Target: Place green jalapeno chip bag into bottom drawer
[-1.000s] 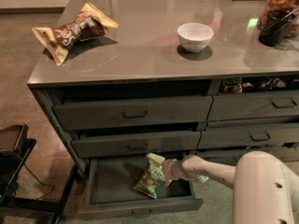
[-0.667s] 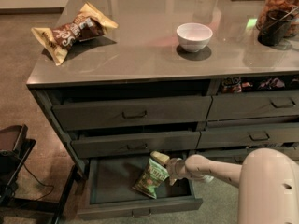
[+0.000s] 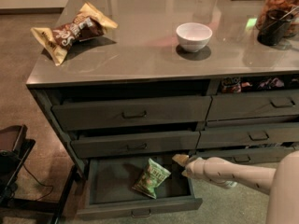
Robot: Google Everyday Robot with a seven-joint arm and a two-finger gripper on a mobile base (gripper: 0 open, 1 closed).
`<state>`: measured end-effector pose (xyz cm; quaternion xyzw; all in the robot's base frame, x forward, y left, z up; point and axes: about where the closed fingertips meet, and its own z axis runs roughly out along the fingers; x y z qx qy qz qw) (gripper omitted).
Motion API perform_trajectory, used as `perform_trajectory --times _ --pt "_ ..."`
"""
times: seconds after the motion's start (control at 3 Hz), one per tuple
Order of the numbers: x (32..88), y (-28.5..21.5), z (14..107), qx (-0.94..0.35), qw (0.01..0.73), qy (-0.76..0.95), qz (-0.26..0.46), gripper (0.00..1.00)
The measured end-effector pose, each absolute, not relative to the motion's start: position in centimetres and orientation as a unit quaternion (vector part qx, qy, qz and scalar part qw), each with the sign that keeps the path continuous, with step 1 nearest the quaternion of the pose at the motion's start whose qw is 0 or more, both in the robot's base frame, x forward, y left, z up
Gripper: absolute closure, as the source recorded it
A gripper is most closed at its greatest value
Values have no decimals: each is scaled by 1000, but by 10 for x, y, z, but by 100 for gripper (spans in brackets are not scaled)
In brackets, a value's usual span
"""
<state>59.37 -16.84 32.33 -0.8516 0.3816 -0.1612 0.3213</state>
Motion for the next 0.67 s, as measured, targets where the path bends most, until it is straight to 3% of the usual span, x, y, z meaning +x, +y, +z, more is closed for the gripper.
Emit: perform_trajectory --times 0.67 --pt "593 -170 330 -852 320 380 -168 87"
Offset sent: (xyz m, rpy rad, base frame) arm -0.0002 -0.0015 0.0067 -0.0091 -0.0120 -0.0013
